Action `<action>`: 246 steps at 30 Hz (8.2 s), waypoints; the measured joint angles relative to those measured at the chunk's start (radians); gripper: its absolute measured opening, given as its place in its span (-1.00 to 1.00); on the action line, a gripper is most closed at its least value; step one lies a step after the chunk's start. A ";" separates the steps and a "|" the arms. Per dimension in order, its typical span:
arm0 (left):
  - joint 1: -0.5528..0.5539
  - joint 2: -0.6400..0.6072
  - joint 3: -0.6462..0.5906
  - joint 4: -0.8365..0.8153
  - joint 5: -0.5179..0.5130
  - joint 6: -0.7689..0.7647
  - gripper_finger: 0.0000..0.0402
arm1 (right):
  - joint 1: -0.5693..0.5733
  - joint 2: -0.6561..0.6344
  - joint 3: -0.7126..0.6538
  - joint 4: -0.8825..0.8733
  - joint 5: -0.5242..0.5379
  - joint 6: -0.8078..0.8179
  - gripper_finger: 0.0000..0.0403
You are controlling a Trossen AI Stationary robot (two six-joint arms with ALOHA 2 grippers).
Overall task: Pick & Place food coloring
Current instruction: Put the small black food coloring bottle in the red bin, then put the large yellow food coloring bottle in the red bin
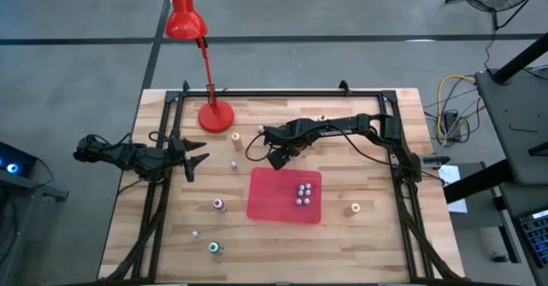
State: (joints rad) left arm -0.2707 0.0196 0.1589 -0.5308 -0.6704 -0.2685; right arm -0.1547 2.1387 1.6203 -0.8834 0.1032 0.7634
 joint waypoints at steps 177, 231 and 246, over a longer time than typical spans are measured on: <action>0.000 0.000 0.000 0.000 0.000 0.000 -0.15 | 0.301 -0.199 0.027 -0.169 -0.021 -0.654 -0.22; 0.000 0.004 0.000 0.000 0.000 0.000 -0.15 | 0.667 -0.614 -0.438 -0.307 -0.083 0.333 0.70; 0.000 0.004 0.000 0.000 0.000 0.000 -0.15 | 0.681 -0.614 -0.584 -0.184 -0.126 0.364 0.69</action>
State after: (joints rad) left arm -0.2707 0.0234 0.1588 -0.5308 -0.6706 -0.2686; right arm 0.5262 1.5248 1.0368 -1.0670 -0.0225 1.1275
